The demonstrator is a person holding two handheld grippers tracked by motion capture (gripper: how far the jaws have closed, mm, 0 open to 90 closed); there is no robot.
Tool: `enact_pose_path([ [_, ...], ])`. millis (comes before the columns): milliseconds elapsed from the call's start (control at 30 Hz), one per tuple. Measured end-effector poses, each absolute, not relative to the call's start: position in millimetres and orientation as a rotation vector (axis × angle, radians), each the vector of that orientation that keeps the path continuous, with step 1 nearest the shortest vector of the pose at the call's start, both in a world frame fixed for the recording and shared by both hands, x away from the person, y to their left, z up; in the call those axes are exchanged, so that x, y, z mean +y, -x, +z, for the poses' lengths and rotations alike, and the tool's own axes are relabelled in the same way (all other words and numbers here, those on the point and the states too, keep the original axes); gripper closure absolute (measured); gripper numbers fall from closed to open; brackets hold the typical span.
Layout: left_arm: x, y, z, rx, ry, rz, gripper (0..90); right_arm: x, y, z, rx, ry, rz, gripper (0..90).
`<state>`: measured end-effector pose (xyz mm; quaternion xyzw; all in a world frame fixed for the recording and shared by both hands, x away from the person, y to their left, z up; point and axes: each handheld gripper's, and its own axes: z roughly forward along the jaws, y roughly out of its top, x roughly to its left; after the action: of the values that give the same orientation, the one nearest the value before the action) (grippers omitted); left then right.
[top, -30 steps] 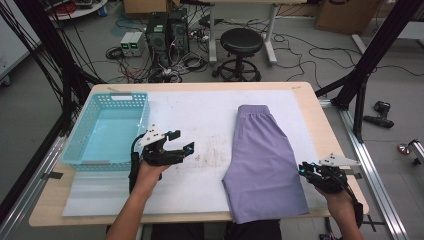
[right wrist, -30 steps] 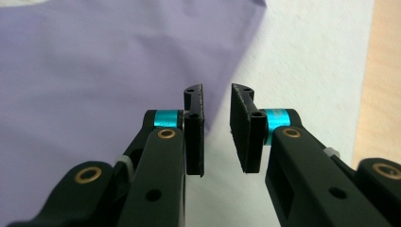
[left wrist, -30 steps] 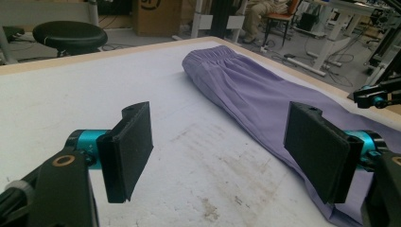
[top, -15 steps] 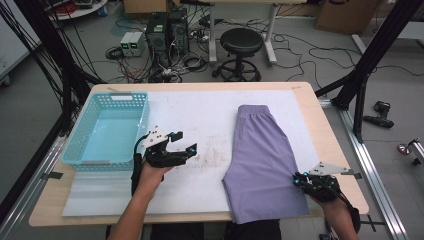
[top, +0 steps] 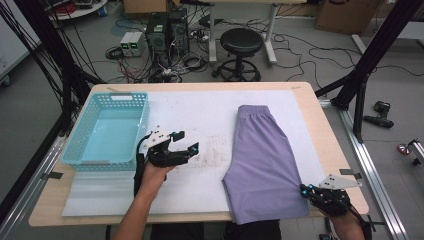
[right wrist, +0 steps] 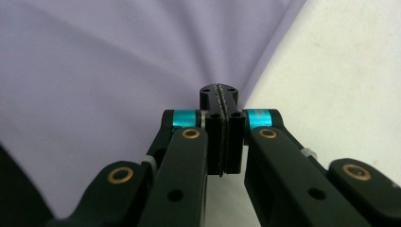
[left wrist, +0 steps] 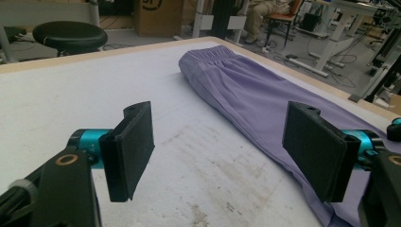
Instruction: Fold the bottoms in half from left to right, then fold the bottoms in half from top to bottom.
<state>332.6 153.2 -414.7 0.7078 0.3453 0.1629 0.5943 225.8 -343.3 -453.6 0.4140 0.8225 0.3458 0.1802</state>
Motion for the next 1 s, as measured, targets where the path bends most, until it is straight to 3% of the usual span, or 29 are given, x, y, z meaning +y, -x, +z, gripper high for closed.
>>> enact_pose_path([
  [200,153,-334,-415,0.814,-1.634,0.373,25.7,-347,-226,-445,2.221,-1.194,1.102,77.0],
  [367,153,-333,-415,0.830,-1.616,0.372,25.5,-344,-245,-430,2.121,-1.224,1.133,47.3],
  [600,155,-333,-415,0.839,-1.610,0.367,24.0,-332,-273,-415,2.032,-1.225,1.099,23.8],
  [1000,144,-329,-417,0.807,-1.631,0.336,21.2,-323,-281,-420,2.050,-1.194,1.101,22.2],
])
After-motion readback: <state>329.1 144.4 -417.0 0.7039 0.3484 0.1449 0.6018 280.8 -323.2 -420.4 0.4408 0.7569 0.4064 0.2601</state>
